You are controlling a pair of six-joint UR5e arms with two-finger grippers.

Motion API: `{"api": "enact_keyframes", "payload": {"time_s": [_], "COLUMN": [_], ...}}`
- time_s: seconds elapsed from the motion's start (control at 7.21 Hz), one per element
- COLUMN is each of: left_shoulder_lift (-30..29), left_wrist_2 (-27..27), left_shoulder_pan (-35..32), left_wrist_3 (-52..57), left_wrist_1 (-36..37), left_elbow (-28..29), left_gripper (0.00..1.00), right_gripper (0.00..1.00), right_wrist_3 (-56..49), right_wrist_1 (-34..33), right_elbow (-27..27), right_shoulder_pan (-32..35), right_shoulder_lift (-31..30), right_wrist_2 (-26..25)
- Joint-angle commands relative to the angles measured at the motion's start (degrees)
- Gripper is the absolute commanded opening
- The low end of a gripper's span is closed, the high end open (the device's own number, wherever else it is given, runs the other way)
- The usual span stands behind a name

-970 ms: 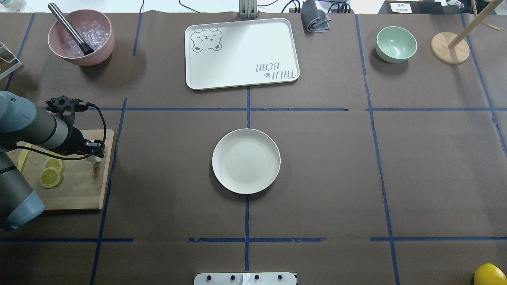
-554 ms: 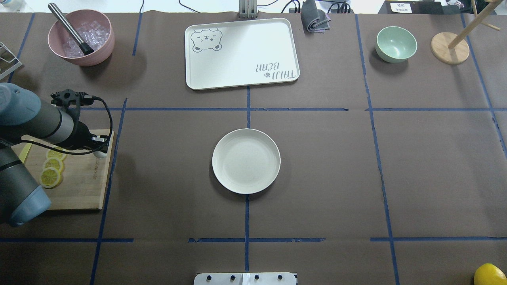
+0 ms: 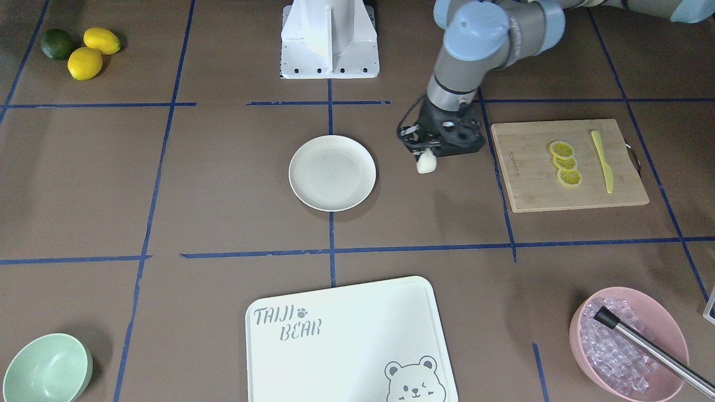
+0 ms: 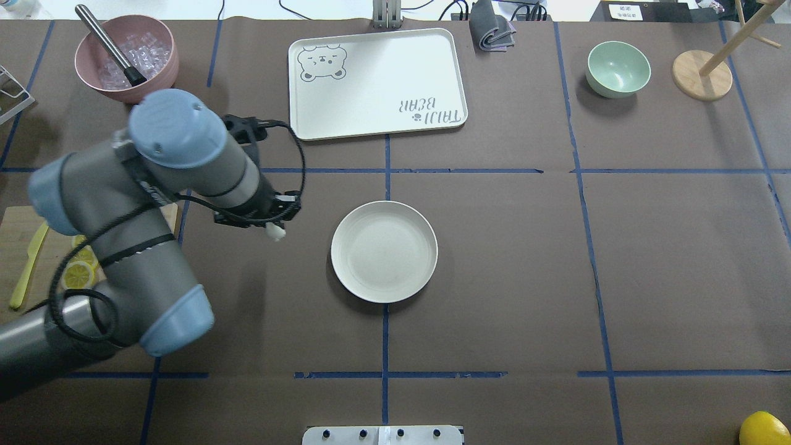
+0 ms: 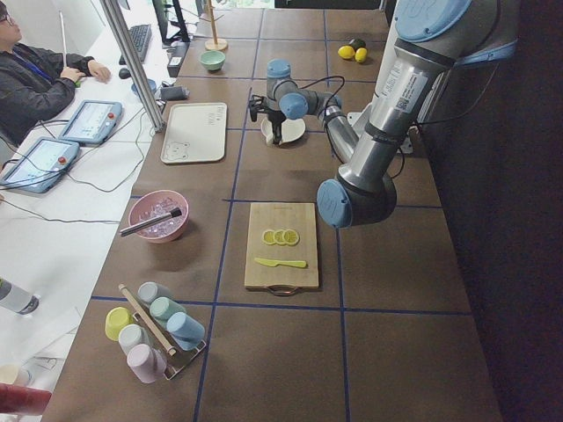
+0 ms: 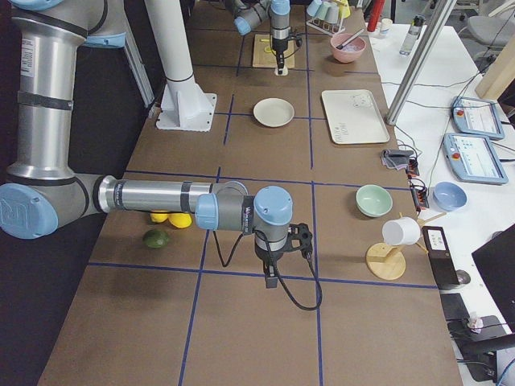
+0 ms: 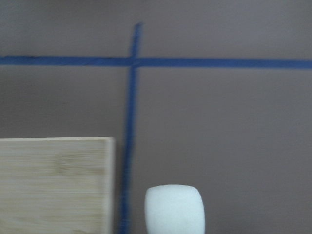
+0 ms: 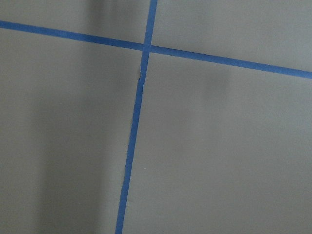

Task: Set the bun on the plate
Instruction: 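Carry the bun to the white plate and lower it onto the plate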

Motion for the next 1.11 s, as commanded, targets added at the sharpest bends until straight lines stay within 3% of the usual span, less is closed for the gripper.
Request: {"api": "enact_keyframes", "payload": {"time_s": [0.0,0.28,0.55,0.69,0.83,0.97], "left_shoulder_lift": [-12.6,-13.2,-14.9,-15.0,-15.0,-15.7], "left_wrist_2": [8.1,8.7,8.8,10.4,10.5,10.6], "left_shoulder_pan": [7.4,9.4,11.0,11.6,11.5,11.5], "left_wrist_3": [-7.9,-7.9,-8.1,-8.1,-7.6,-7.3], "left_wrist_1": [-1.1,-6.8,-7.0,-7.1,-7.1,-7.1], "left_elbow": [13.2,18.6,19.8,20.2,20.1,19.9], "left_gripper": [0.26,0.29,0.33,0.49,0.85,1.00], "right_gripper": [1.00,1.00,1.00,1.00,1.00,1.00], "right_wrist_3": [0.0,0.1,0.1,0.1,0.1,0.1], "right_wrist_1": [0.0,0.0,0.0,0.0,0.0,0.0], "right_elbow": [0.1,0.1,0.0,-0.2,-0.4,-0.3], "right_shoulder_pan": [0.0,0.0,0.0,0.0,0.0,0.0], "right_shoulder_lift": [0.0,-0.1,-0.1,-0.1,-0.1,-0.1], "right_wrist_2": [0.1,0.7,0.7,0.7,0.7,1.1]}}
